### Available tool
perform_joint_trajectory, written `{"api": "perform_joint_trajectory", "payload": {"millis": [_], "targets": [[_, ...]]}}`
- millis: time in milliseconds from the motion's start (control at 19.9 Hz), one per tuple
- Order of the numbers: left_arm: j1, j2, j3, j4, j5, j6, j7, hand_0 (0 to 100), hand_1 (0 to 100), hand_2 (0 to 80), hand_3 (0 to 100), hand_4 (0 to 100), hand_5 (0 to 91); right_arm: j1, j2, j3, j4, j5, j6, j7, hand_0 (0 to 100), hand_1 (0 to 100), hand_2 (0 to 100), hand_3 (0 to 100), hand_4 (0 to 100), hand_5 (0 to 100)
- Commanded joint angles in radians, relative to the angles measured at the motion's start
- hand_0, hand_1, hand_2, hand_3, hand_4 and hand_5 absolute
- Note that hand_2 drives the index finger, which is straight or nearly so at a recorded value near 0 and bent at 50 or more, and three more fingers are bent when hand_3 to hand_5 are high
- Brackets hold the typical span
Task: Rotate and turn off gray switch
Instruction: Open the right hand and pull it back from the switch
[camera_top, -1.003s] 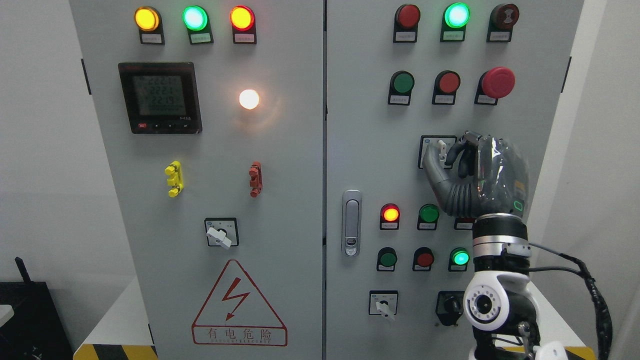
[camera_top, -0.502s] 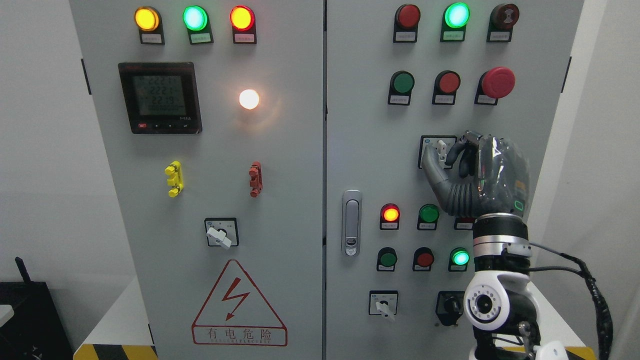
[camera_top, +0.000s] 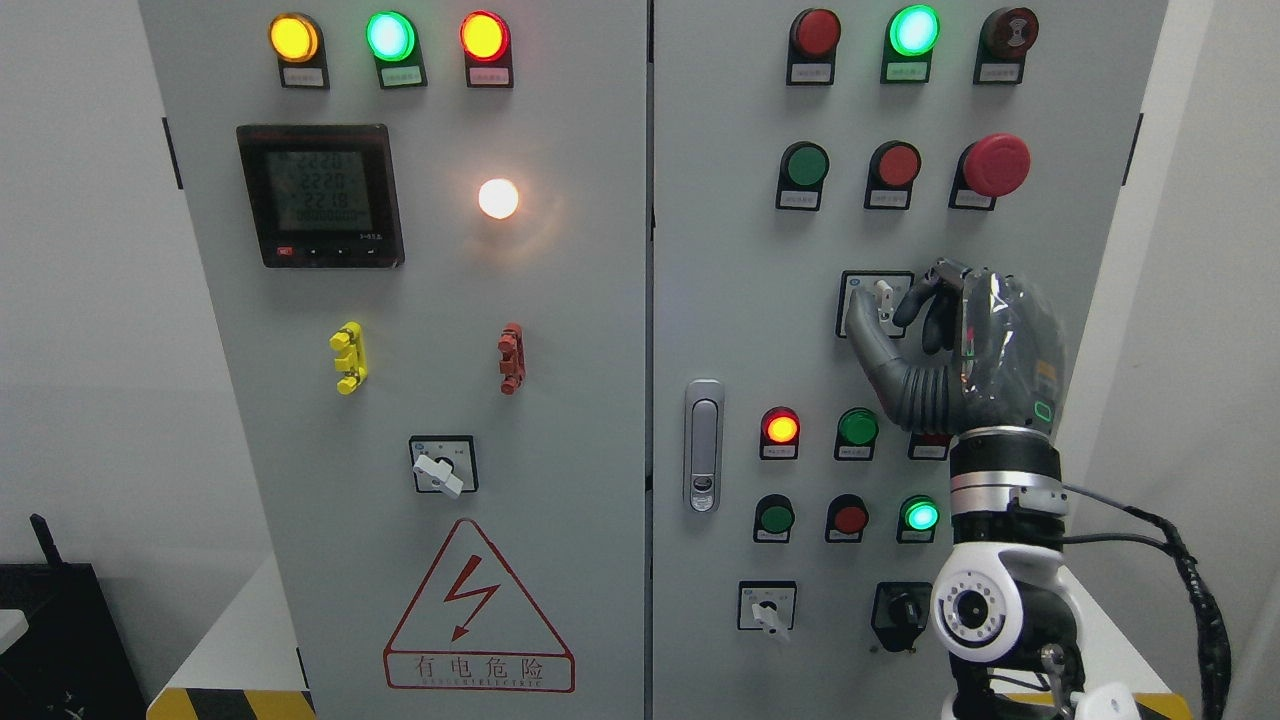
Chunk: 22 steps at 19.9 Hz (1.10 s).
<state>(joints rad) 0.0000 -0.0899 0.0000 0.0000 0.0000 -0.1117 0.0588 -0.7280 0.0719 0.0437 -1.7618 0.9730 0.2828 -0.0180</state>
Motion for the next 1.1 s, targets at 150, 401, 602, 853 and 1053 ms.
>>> {"api": "perform_joint_trajectory", "payload": {"millis": [150,401,602,853,1053], "targets": [[-0.009,-0.001,0.008,-0.025,0.02,0.0,-0.001,12,39,0.0,0,0,0.0,0.005,-0.004,-0.005,-0.008,0.0,-0.004,-0.003,32,41,70,100,98,100],[-0.009,-0.001,0.008,-0.025,0.02,0.0,-0.001,12,39,0.0,0,0,0.0,0.009,-0.006,-0.007,-0.014,-0.002,-0.007,-0.01,31,39,70,100,97,100],[-0.009,0.001,0.008,-0.025,0.02,0.0,-0.001,12,39,0.0,0,0,0.0,0.022,-0.015,-0.01,-0.037,-0.004,-0.016,-0.01,29,35,70,99,97,100],[-0.009,-0.001,0.008,-0.025,0.02,0.0,-0.001,12,39,0.0,0,0,0.0,0.048,-0.023,-0.012,-0.085,-0.004,-0.019,-0.013,24,33,70,99,97,100],[-0.009,-0.001,0.008,-0.025,0.02,0.0,-0.001,12,39,0.0,0,0,0.0,0.1,-0.038,-0.021,-0.168,-0.008,-0.059,-0.058,21,33,69,99,97,100]]}}
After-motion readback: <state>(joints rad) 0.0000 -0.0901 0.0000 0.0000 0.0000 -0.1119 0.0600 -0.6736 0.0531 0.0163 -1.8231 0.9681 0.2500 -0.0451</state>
